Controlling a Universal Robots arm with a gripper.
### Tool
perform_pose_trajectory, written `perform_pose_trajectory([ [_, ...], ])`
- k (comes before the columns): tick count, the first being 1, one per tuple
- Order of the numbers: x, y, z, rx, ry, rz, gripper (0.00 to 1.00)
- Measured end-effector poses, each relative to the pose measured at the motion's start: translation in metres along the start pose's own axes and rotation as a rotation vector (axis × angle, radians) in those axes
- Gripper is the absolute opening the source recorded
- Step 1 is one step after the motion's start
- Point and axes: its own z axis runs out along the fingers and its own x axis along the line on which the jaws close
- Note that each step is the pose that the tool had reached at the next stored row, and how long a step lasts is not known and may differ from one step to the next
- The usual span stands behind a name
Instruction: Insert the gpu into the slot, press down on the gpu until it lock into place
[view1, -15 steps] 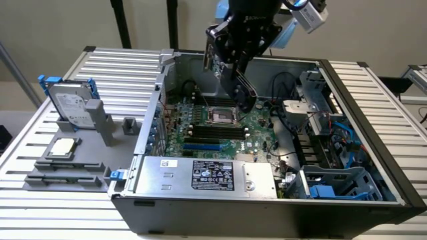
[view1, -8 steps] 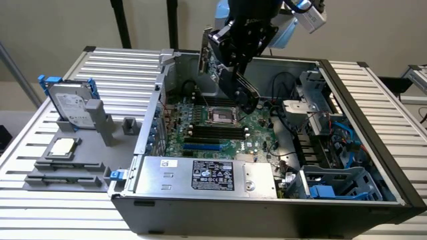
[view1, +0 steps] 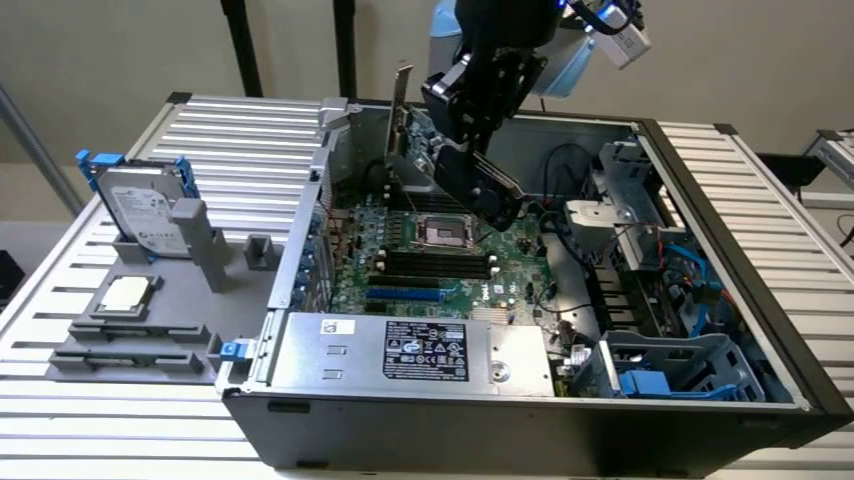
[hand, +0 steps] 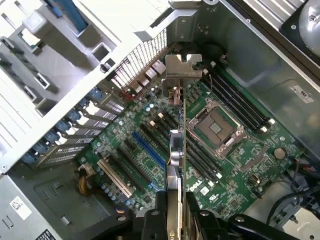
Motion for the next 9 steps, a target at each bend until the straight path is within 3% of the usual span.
perform_pose_trajectory([
  [9,-0.0003,-0.0005,0.0071,0.0079,0.0111,-0.163,0.26],
])
